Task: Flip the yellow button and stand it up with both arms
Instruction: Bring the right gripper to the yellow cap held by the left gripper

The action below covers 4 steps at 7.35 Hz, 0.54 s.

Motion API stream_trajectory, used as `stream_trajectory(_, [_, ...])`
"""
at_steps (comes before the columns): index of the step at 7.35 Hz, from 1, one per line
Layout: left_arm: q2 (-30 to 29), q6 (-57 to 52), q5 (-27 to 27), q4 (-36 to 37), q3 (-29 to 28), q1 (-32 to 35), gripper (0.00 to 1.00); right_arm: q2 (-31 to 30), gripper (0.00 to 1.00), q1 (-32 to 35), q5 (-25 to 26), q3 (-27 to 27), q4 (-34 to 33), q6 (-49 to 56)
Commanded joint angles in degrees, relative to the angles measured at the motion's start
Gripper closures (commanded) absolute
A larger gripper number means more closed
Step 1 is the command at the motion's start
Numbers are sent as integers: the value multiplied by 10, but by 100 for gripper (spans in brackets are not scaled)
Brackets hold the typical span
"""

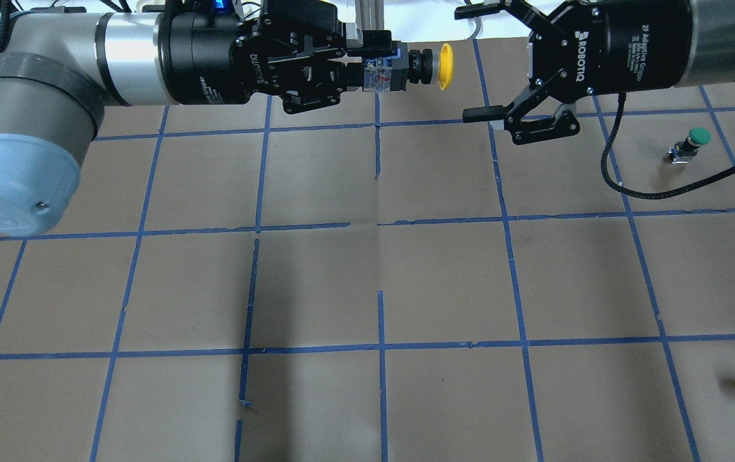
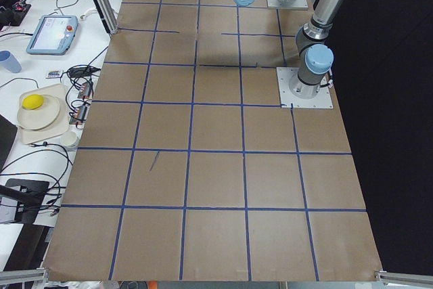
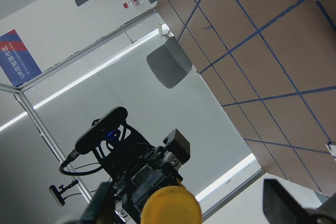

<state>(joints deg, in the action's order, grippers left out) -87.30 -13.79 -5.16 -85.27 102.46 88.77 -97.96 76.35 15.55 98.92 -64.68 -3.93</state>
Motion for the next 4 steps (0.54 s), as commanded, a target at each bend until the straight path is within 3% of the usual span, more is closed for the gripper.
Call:
stream_trajectory(1, [-1, -1, -5, 6, -1, 0, 98, -16, 2, 16, 2, 17, -4, 3])
stream_trajectory(4, [1, -1, -5, 6, -1, 0, 98, -21, 9, 21, -6, 17, -14, 1])
